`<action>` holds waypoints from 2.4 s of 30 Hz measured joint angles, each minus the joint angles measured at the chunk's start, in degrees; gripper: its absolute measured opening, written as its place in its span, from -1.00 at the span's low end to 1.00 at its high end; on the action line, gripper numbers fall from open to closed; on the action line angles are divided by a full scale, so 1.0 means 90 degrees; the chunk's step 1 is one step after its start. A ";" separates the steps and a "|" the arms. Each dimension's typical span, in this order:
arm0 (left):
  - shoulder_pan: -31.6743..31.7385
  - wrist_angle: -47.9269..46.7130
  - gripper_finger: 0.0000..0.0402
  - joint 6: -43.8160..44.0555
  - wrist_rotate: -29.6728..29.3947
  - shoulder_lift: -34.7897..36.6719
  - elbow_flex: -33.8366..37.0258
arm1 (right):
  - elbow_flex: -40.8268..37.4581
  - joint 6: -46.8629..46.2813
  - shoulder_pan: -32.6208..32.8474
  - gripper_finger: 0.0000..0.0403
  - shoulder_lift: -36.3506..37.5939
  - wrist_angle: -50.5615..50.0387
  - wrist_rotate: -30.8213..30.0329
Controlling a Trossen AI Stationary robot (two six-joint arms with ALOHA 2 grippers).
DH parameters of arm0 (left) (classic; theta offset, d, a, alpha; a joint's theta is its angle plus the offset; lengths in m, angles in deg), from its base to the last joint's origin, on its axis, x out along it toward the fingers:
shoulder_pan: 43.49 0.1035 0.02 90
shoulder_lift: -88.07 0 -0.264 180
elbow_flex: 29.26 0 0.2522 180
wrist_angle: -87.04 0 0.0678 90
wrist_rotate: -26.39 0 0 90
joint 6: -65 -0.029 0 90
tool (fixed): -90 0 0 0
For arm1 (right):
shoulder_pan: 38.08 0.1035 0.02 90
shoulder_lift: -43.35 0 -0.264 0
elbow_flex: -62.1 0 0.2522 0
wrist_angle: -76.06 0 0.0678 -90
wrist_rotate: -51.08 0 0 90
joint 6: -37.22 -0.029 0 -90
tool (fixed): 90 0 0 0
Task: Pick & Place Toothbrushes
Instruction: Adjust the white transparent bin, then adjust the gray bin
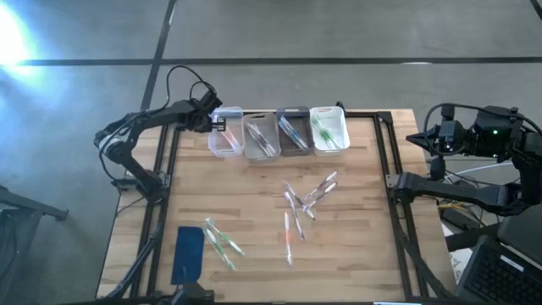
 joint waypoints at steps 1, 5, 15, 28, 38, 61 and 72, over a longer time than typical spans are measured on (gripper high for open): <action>-0.0001 0.0150 -0.98 -0.0117 0.0058 0.0000 0.0000 | 0.0000 -0.0011 -0.0002 -0.96 0.0000 0.0001 -0.0001; 0.0000 0.0466 -0.98 -0.0157 0.0136 0.0000 0.0000 | 0.0000 -0.0004 -0.0001 -0.96 0.0000 0.0001 -0.0002; -0.0032 0.0857 -0.99 -0.0411 0.0422 -0.0127 -0.0019 | 0.0000 -0.0012 -0.0002 -0.96 0.0000 0.0000 -0.0002; -0.0985 0.1220 -0.99 -0.2169 0.3282 0.1979 -0.0889 | 0.0000 -0.0013 -0.0002 -0.96 0.0000 0.0000 0.0001; -0.3762 0.2003 -1.00 -0.2975 0.2551 0.1562 -0.0855 | 0.0002 -0.0012 0.0000 -0.96 0.0000 0.0000 -0.0001; -0.4271 0.2136 -1.00 -0.3432 0.1185 -0.1019 -0.0852 | 0.0000 -0.0011 0.0000 -0.96 0.0001 0.0000 0.0001; -0.3872 0.2671 -1.00 -0.3945 0.0934 -0.1529 -0.0852 | 0.0000 0.0001 0.0000 -0.96 0.0000 0.0000 -0.0001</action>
